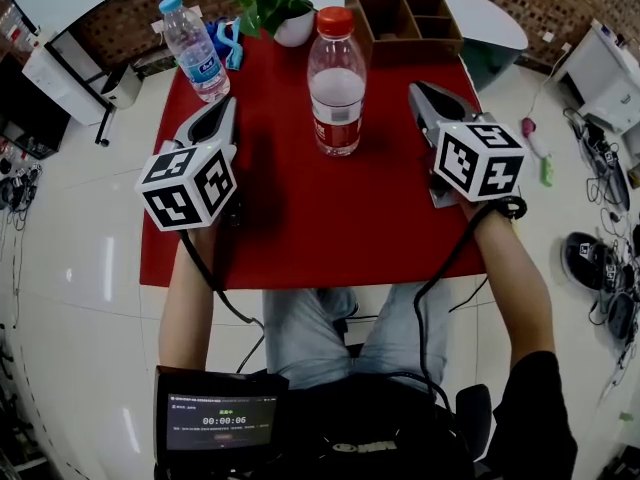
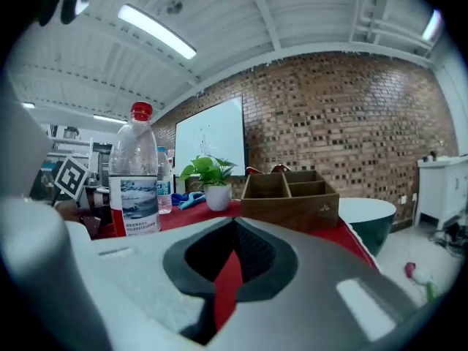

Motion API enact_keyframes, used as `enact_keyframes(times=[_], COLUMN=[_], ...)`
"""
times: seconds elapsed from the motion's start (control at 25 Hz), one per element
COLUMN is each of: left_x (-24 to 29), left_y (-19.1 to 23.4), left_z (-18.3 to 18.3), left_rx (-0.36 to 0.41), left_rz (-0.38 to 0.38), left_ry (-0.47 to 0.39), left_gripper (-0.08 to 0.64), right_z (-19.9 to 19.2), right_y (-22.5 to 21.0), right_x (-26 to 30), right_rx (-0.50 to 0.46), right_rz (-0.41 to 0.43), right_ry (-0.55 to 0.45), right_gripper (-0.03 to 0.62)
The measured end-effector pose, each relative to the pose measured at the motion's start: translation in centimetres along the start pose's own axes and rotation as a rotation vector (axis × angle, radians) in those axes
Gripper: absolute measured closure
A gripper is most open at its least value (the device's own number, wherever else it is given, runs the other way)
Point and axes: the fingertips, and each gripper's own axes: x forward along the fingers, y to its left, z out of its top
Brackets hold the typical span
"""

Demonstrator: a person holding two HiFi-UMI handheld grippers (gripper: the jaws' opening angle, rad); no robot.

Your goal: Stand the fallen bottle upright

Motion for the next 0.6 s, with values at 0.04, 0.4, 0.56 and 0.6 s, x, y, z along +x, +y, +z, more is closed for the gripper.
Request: enact_keyframes(times=[0.04,0.4,0.56,0.6], left_x=[0.03,0.05,-0.03,-0.04], left_y=[0.01,0.05,0.01,0.00], left_z=[0.01,-0.13,-0.08,-0.08], left_rx=[0.000,0.002,0.002,0.002], left_rz=[0.000,0.001,0.001,0.001], left_ry=[-0.001,-0.002,-0.002,-0.002], left_gripper=[0.554,0.554,0.554,0.554], right_z=[-0.18,-0.23,-0.18,-0.18], right_y=[-0.08,-0.09,-0.19,-0.22], right_x=[0.11,0.00,-0.11,-0.14], right_rx=[0.001,0.001,0.002,0.002], right_rz=[-0.008,-0.013,-0.026,-0.028], right_ry=[0.013,-0.001,-0.001,-0.001], right_gripper=[0.588,0.588,0.588,0.588])
